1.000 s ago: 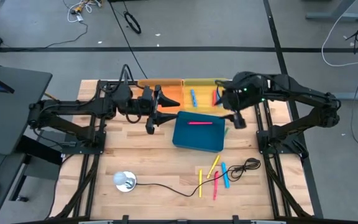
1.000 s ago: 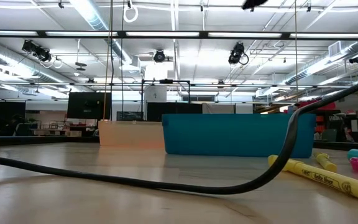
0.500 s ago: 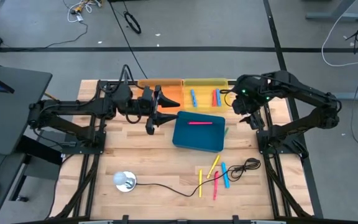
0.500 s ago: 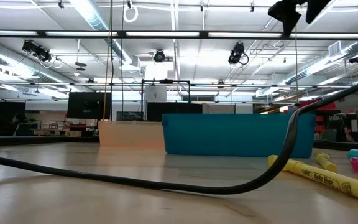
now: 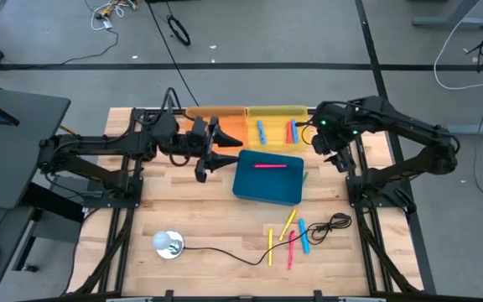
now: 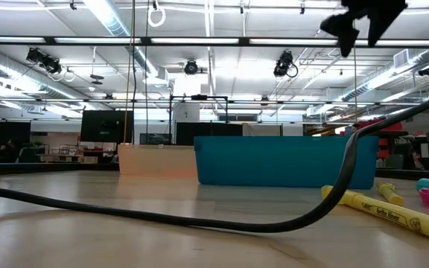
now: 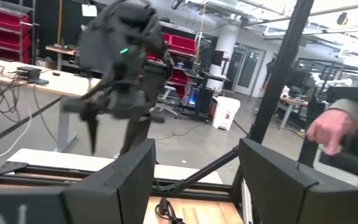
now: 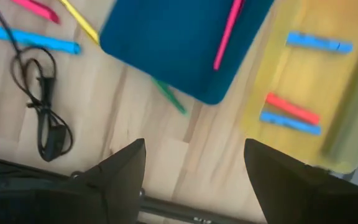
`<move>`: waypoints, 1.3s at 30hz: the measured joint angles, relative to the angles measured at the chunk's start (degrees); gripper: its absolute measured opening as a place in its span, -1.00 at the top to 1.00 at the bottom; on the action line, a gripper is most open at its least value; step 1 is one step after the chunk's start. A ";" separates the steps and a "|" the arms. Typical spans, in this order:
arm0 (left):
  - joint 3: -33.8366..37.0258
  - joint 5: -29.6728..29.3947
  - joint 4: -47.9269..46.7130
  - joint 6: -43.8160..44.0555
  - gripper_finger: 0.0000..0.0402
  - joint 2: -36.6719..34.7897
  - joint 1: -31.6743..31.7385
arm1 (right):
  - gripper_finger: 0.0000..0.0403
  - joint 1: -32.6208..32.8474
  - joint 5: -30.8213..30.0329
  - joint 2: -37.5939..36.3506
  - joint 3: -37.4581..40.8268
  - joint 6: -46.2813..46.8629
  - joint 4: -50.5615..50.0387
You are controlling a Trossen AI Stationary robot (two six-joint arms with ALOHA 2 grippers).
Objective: Pick & Place Markers
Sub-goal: Put the small green highlighter into the orange transparent bin
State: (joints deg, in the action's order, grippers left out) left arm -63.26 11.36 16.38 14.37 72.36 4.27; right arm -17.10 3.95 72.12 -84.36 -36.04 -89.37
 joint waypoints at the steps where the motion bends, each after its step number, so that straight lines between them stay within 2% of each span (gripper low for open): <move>1: 0.00 0.37 0.00 0.00 -0.18 0.00 0.00 | -0.36 -0.62 -0.08 -0.02 1.44 -0.22 0.71; 9: 0.00 1.53 0.00 0.48 -0.18 0.00 0.00 | -0.36 -4.07 0.39 0.03 15.16 -4.61 6.06; 14: 0.00 2.26 -0.02 2.09 -0.18 0.00 -0.02 | -0.36 -5.01 4.92 0.04 23.68 -5.20 12.32; 20: 0.00 4.74 0.00 3.08 -0.18 0.00 0.00 | -0.36 -5.01 5.70 0.06 31.70 -6.67 19.88; 39: 0.00 5.44 -0.40 4.30 -0.18 0.00 0.00 | -0.36 -6.42 6.03 10.03 40.30 -5.04 37.76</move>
State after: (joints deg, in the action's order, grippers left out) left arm -63.26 16.80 15.98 18.67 72.36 4.27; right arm -23.52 9.98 82.15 -44.06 -41.07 -51.61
